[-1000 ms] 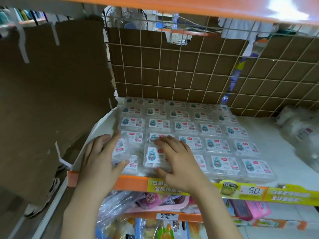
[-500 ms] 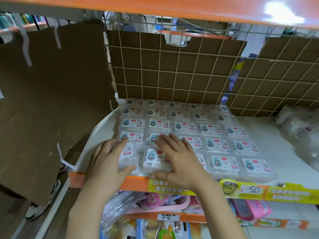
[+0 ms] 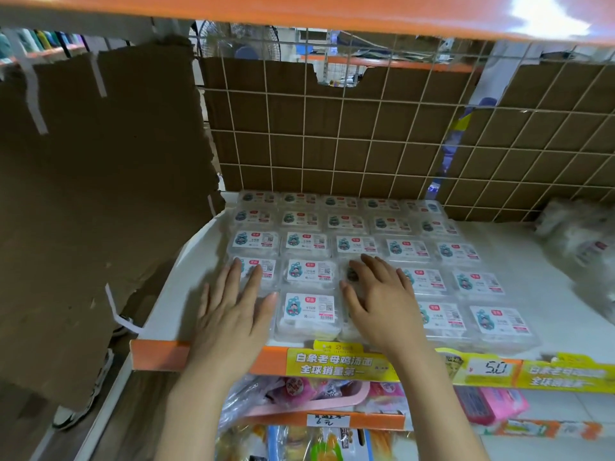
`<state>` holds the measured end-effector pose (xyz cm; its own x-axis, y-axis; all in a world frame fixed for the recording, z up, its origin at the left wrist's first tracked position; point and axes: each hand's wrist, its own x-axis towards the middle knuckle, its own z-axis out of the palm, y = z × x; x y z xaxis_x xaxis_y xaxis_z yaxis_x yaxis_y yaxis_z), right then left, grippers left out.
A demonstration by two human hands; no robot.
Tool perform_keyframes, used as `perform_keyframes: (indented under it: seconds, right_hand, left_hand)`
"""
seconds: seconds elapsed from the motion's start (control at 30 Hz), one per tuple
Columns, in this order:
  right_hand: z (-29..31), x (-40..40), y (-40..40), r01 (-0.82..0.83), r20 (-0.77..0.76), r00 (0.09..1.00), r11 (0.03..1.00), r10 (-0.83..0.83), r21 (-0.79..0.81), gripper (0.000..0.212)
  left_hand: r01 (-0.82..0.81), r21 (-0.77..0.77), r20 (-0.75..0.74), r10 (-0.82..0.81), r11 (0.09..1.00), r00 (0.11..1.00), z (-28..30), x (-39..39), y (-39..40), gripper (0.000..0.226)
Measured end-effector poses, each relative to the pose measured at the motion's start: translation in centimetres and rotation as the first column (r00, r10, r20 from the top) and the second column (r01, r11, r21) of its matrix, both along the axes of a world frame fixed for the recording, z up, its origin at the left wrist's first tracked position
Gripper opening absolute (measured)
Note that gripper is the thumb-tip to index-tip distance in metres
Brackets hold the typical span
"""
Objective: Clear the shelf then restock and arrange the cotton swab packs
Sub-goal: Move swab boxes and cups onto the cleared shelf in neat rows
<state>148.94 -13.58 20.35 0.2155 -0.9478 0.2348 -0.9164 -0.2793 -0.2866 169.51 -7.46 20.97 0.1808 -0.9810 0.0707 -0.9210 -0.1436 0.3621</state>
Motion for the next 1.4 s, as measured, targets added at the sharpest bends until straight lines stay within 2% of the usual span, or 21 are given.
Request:
perform_keyframes:
  seconds: [0.1, 0.23, 0.3, 0.43, 0.57, 0.67, 0.73, 1.0, 1.17, 1.4]
  right_hand:
    - [0.1, 0.1, 0.1, 0.009, 0.008, 1.0, 1.0, -0.009, -0.011, 0.072]
    - [0.8, 0.0, 0.3, -0.021, -0.012, 1.0, 0.999, 0.022, 0.051, 0.079]
    - [1.3, 0.0, 0.2, -0.042, -0.023, 0.999, 0.995, 0.044, 0.089, 0.072]
    - [2.0, -1.0, 0.3, -0.067, 0.033, 0.997, 0.993, 0.064, 0.094, 0.06]
    - [2.1, -3.9, 0.4, -0.048, 0.045, 0.998, 0.997, 0.046, 0.052, 0.06]
    - [2.4, -7.3, 0.6, -0.007, 0.052, 0.999, 0.999, 0.005, 0.053, 0.045]
    - [2.6, -10.0, 0.7, -0.006, 0.067, 0.998, 0.998, 0.003, 0.059, 0.045]
    - [4.1, -24.8, 1.8, 0.021, 0.085, 0.996, 0.999, -0.024, 0.041, 0.053]
    - [5.5, -33.1, 2.7, 0.028, 0.132, 0.991, 0.999, -0.032, 0.028, 0.048]
    - [5.3, -40.1, 2.8, 0.001, 0.174, 0.985, 0.998, -0.013, 0.069, 0.046]
  left_hand:
    - [-0.061, -0.073, 0.066, 0.066, 0.995, 0.996, -0.5, -0.9, -0.7, 0.089]
    - [-0.058, 0.01, 0.088, 0.056, 0.998, 0.995, 0.1, -0.8, -1.0, 0.068]
    - [-0.043, 0.022, 0.076, 0.041, 0.999, 0.996, 0.6, -0.7, -1.1, 0.064]
    - [0.006, -0.056, 0.028, -0.004, 0.998, 1.0, 1.5, -1.6, -1.7, 0.088]
    - [0.088, -0.071, 0.013, -0.087, 0.994, 0.996, 2.4, -4.8, -2.6, 0.066]
    - [0.143, -0.08, 0.022, -0.142, 0.986, 0.99, 2.8, -8.2, -3.1, 0.05]
    - [0.17, -0.083, 0.013, -0.17, 0.982, 0.985, 2.9, -10.9, -3.6, 0.046]
    - [0.264, -0.056, 0.007, -0.264, 0.963, 0.965, 3.3, -26.3, -4.0, 0.047]
    - [0.321, -0.005, -0.032, -0.321, 0.947, 0.946, 3.5, -35.3, -3.4, 0.049]
    - [0.331, 0.118, -0.071, -0.325, 0.936, 0.943, 4.0, -40.9, -3.0, 0.047]
